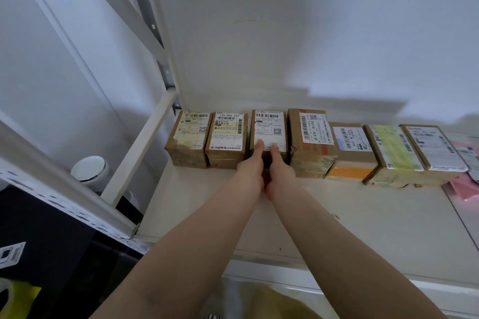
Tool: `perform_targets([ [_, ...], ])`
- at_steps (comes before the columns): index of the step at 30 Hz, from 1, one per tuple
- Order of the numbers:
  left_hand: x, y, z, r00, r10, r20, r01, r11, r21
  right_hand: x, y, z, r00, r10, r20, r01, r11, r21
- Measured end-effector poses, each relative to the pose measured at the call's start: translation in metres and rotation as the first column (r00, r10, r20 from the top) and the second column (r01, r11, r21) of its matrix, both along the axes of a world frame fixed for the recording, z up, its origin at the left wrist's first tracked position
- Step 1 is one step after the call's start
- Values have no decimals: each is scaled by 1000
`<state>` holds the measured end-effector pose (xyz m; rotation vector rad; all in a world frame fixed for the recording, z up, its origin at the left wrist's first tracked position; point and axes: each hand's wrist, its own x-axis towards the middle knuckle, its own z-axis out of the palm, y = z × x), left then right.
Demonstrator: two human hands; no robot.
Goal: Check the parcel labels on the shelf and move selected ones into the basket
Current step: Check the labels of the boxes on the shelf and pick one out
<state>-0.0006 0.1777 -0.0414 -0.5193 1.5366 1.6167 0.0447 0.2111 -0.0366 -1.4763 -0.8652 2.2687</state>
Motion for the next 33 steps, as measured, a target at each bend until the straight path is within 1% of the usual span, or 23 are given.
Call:
perform_targets([
  [3, 3, -7, -8, 999, -3, -44, 4, 1000, 25, 5, -1, -5, 1000, 19, -2, -19, 999, 27],
  [6, 10, -15, -14, 999, 9, -41, -5, 994, 112, 9, -2, -12, 1000, 28, -2, -28, 998, 49],
  [8, 16, -21, -19, 998, 41, -47, -33, 988, 151, 12, -5, -14, 999, 16, -38, -15, 999, 40],
  [11, 26, -29, -27, 981, 160, -109, -142, 977, 157, 18, -10, -20, 997, 2, -81, -1, 1000, 21],
  [14, 37, -33, -29, 944, 307, -121, -275, 935, 226, 26, -13, -25, 996, -19, -92, 23, 999, 48],
  [16, 42, -34, -27, 920, 360, -153, -319, 917, 239, 31, -14, -29, 994, -18, -107, 26, 997, 73],
  [19, 49, -36, -23, 904, 361, -229, -307, 921, 239, 36, -20, -30, 991, -45, -128, 58, 993, 103],
  [27, 59, -42, -19, 864, 372, -340, -305, 923, 235, 45, -26, -27, 988, -87, -126, 110, 977, 185],
  [30, 60, -48, -19, 852, 366, -374, -289, 925, 246, 49, -27, -25, 988, -62, -144, 94, 970, 224],
  [33, 60, -54, -14, 854, 372, -365, -275, 917, 291, 52, -29, -23, 980, -35, -194, 78, 973, 217],
])
